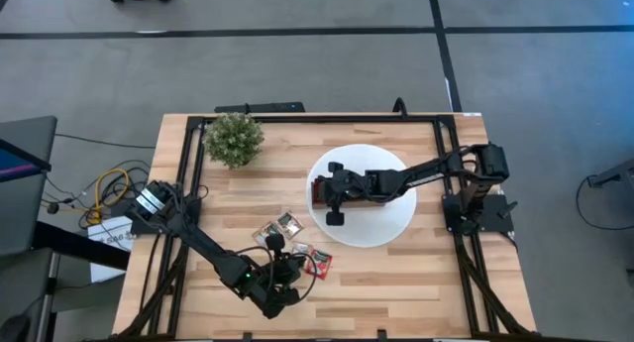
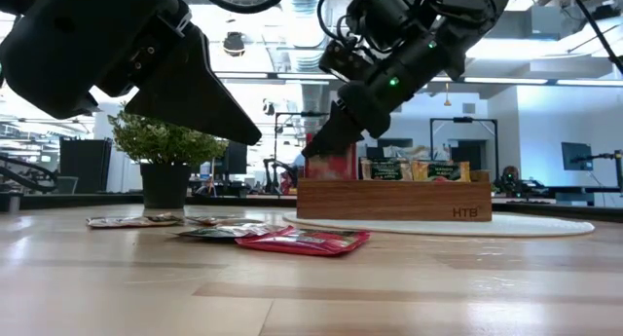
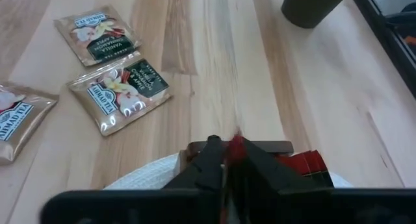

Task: Pick & Place Tea
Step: Put the red tea bag into the left section of the wooden organizer, then put the brown tea bag into the middle section of the wooden organizer

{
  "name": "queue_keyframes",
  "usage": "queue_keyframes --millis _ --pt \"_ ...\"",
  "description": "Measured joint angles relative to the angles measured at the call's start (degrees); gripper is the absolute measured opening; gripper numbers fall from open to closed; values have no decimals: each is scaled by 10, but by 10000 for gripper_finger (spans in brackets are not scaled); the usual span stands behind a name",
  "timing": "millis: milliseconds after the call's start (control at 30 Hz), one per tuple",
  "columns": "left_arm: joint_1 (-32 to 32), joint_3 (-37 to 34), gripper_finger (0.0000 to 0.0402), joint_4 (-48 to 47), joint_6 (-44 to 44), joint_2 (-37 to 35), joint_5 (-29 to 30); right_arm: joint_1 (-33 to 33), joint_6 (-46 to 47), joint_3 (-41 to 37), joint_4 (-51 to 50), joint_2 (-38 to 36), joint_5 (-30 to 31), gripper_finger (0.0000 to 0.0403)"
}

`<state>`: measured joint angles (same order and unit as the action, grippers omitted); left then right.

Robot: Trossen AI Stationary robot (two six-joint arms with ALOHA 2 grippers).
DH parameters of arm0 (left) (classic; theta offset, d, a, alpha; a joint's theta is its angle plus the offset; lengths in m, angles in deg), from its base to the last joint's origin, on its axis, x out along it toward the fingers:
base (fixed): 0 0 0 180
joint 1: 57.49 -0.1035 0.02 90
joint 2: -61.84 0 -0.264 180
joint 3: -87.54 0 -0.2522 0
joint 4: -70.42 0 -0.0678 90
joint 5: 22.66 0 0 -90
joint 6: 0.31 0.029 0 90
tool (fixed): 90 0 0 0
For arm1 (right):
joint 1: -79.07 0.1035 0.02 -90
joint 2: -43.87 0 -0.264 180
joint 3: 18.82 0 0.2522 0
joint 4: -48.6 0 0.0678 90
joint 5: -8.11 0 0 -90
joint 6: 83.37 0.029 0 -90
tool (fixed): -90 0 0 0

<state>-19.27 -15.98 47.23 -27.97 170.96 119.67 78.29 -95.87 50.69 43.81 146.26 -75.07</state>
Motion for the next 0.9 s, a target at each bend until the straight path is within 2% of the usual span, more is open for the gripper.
queue_keyframes --millis 333,367,433,533,600,733,900 --pt "0 0 20 0 0 0 0 4 -38 0 -14 -11 17 146" --pt "0 0 20 -1 0 0 0 9 -38 0 -16 -19 35 154" --pt "0 0 20 -2 0 0 0 24 -23 7 -51 -42 114 164" --pt "0 0 20 -2 -1 0 4 62 4 24 -117 -81 269 168" --pt "0 0 20 -3 -7 0 8 98 16 31 -153 -109 324 165" --pt "1 0 22 -43 -49 -15 9 187 101 31 -211 -158 334 152" --pt "-2 1 48 -241 -262 -82 -4 309 237 31 -251 -169 331 133"
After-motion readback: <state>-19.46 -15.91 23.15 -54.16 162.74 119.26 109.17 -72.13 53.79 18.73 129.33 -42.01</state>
